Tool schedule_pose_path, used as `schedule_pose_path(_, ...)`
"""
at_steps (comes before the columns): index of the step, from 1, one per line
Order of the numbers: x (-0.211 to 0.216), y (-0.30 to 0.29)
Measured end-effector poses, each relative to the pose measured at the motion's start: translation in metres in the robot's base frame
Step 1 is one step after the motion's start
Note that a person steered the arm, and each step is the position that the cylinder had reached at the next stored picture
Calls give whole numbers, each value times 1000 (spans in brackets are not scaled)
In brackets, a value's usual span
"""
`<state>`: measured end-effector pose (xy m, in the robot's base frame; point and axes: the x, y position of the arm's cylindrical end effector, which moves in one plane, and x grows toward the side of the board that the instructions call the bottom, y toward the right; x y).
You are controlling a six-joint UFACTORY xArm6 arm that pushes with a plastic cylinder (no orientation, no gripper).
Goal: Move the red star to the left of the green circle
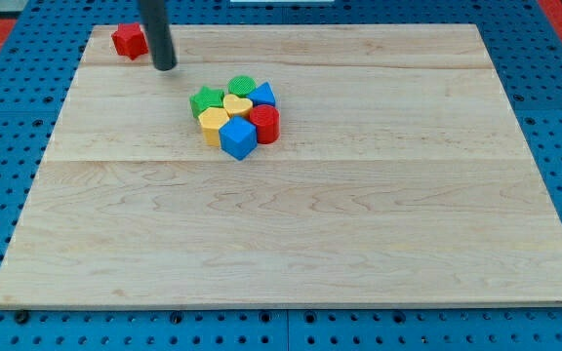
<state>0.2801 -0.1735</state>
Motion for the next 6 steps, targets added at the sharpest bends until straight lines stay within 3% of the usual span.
schedule_pose_path(1,13,-4)
schedule_pose_path(2,-13,-80)
schedule_pose_path(3,-47,-113)
schedule_pose_path(4,-80,-87)
schedule_pose_path(5,-73,18)
schedule_pose_path(6,-60,33)
